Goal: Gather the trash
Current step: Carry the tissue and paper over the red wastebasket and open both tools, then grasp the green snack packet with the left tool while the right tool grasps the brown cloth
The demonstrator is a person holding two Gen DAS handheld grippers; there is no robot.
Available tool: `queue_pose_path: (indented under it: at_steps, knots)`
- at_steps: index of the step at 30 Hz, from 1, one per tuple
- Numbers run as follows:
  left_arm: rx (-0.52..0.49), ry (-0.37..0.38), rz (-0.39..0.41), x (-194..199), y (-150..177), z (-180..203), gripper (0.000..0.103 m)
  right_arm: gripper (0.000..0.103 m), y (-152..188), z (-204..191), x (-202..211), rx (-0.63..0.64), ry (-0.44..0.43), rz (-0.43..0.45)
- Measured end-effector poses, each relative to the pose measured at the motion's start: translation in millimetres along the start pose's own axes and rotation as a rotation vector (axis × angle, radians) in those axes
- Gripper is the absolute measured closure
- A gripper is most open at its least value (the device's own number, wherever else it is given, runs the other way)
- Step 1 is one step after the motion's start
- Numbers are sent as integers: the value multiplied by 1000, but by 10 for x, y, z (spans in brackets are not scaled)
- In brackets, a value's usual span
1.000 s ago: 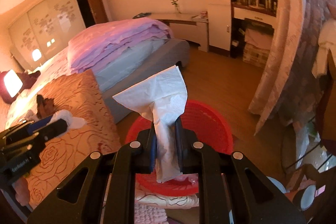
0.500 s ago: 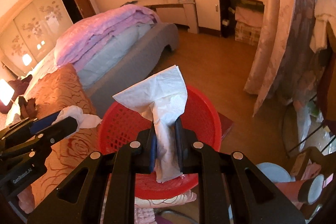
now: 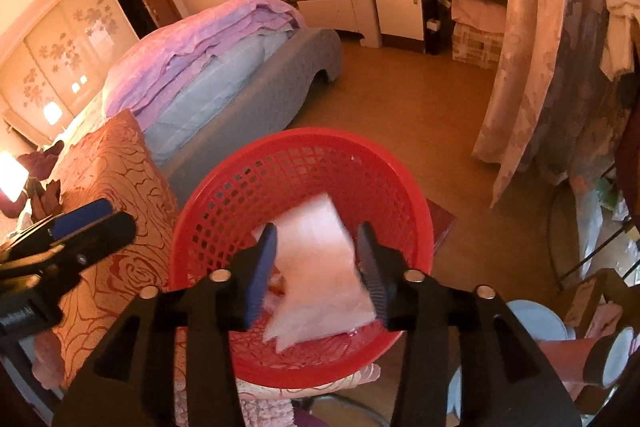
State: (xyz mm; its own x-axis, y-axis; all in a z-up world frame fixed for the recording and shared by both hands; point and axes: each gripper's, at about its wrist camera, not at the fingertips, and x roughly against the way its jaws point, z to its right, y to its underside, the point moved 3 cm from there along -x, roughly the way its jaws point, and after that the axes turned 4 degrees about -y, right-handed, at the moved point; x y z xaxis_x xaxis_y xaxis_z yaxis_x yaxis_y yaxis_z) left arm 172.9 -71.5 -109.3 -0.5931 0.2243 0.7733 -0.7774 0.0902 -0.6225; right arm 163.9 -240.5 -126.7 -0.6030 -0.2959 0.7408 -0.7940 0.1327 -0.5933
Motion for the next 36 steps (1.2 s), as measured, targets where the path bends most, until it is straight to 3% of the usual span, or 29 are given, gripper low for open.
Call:
queue_pose_path:
  at_steps: [7, 12, 15, 19, 21, 25, 29, 32, 36]
  knots:
    - [23, -38, 73, 550, 15, -326, 30, 41, -59, -241, 267, 80, 42, 124]
    - [79, -101, 123, 1080, 68, -740, 28, 33, -107, -636, 422, 148, 8, 179]
    - [128, -165, 150, 1434, 128, -1083, 26, 29, -153, -900, 461, 178, -43, 186]
    - [179, -307, 174, 1811, 309, -1539, 24, 28, -200, -1269, 415, 222, -112, 154]
    - [198, -376, 156, 1938, 474, -1745, 24, 28, -209, -1437, 378, 243, -137, 138]
    - [272, -426, 99, 2065, 811, -2079, 24, 28, -206, -1733, 320, 287, -171, 100]
    - [384, -405, 21, 2048, 1156, -2223, 24, 28, -217, -1925, 272, 317, -193, 69]
    - [437, -342, -30, 1943, 1325, -2189, 24, 28, -226, -2035, 247, 330, -197, 59]
    - [416, -370, -71, 1760, 1424, -2128, 24, 28, -236, -2188, 208, 357, -197, 41]
